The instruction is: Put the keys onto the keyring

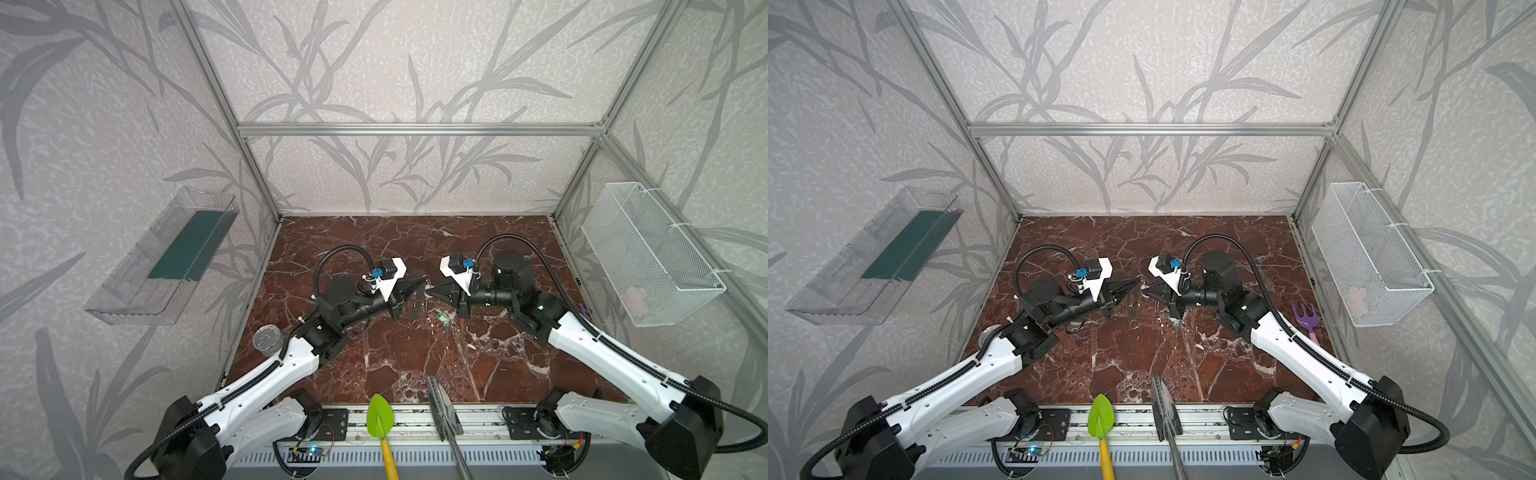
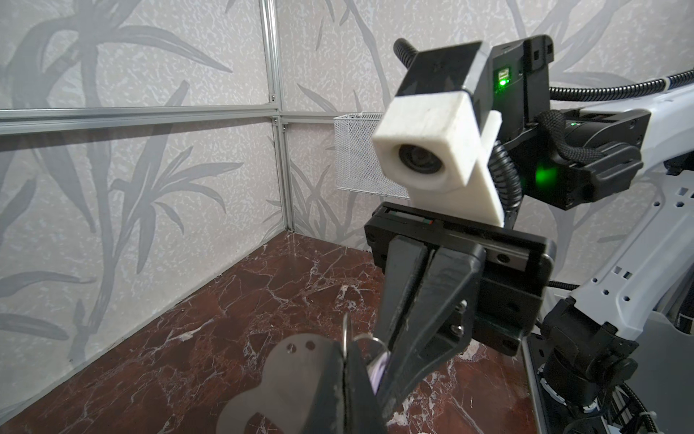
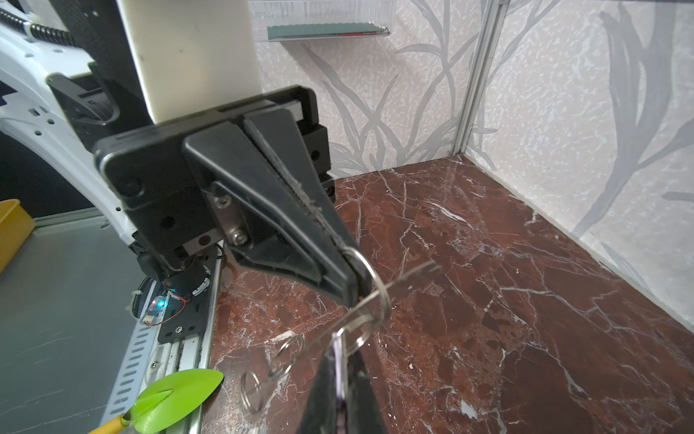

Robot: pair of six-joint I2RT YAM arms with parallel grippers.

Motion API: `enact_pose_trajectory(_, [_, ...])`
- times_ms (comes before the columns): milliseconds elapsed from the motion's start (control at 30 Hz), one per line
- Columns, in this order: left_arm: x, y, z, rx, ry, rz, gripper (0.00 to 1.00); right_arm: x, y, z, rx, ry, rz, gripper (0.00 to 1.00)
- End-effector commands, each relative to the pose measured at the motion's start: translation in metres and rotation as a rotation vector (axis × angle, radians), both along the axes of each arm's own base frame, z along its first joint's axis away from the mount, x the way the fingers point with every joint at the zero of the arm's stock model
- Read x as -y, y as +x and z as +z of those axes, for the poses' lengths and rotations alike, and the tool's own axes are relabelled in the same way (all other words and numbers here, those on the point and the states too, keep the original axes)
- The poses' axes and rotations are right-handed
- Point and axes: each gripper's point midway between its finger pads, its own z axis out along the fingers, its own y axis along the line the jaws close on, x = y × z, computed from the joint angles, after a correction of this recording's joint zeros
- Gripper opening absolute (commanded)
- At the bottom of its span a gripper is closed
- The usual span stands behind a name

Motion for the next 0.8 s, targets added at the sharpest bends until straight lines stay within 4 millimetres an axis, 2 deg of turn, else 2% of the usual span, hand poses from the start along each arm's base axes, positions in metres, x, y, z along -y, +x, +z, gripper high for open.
enact_pose_trajectory(0, [-0.001,-0.001,0.014,0.026,-0.055,-0.011,0.00,-0.008,-0.014,0.011,0.010,0.001,0.099,0.00])
enact_pose_trajectory(567, [0.003,-0.004,0.009,0.003,-0.082,-0.044,0.00,-0.024,-0.022,0.005,-0.021,-0.068,0.272,0.00])
enact_pose_trajectory(767, [0.001,-0.007,0.010,0.012,-0.098,-0.046,0.00,-0.023,-0.024,-0.001,-0.035,-0.079,0.280,0.00])
